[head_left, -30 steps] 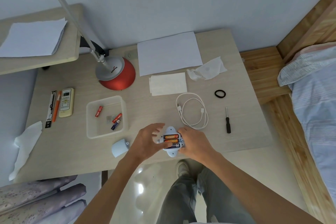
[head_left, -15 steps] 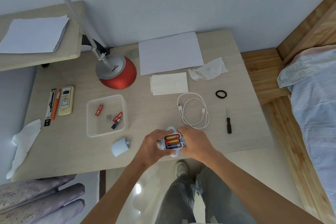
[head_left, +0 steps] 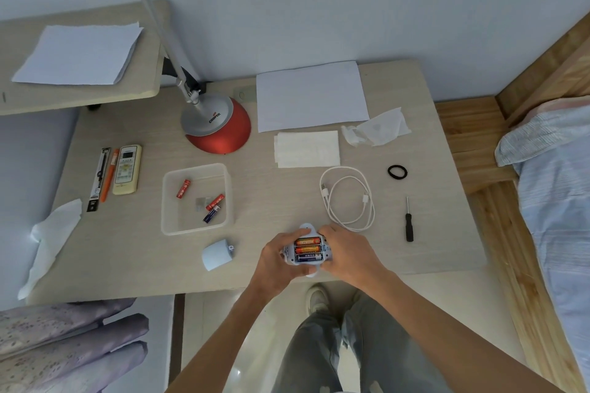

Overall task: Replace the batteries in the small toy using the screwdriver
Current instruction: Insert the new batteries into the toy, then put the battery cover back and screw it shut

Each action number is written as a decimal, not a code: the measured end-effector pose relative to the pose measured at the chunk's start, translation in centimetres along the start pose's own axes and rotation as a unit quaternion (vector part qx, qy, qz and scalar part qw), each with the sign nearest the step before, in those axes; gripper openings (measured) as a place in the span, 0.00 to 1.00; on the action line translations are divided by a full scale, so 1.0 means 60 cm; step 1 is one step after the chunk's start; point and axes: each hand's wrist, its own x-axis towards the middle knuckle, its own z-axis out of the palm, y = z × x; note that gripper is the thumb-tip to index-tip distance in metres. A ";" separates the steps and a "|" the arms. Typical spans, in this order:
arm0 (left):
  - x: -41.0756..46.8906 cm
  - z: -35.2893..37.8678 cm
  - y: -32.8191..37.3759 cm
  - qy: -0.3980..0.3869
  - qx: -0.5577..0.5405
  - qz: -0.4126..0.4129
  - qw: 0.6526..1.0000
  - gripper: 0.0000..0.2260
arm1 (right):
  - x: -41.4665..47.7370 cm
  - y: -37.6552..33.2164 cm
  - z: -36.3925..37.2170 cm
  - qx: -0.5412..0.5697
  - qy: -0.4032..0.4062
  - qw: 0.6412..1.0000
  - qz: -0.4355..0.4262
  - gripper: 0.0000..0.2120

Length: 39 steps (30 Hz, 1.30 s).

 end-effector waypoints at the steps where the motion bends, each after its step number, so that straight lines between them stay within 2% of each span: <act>1: 0.001 0.000 -0.002 0.000 0.000 0.000 1.000 0.34 | 0.000 -0.001 -0.003 -0.004 -0.004 1.000 -0.001 0.26; 7: 0.003 0.004 0.000 0.000 -0.015 -0.026 1.000 0.35 | -0.008 -0.030 -0.067 -0.040 0.000 0.999 -0.030 0.27; 11: 0.002 0.007 0.005 0.012 -0.043 -0.051 0.998 0.34 | 0.017 -0.092 -0.125 -0.028 0.045 0.995 -0.080 0.27; 14: -0.007 0.006 0.000 0.029 -0.065 -0.082 0.994 0.32 | 0.054 -0.145 -0.135 -0.010 0.034 0.992 -0.124 0.27; 23: -0.079 -0.045 -0.039 0.091 -0.081 -0.083 0.989 0.33 | 0.127 -0.208 -0.076 -0.047 -0.048 0.975 -0.210 0.27; 32: -0.144 -0.080 -0.071 0.151 -0.096 -0.089 0.980 0.34 | 0.141 -0.244 -0.013 -0.056 -0.094 0.962 -0.249 0.24; 39: -0.175 -0.093 -0.094 0.185 -0.102 -0.090 0.973 0.36 | 0.153 -0.273 0.021 -0.063 -0.106 0.952 -0.279 0.29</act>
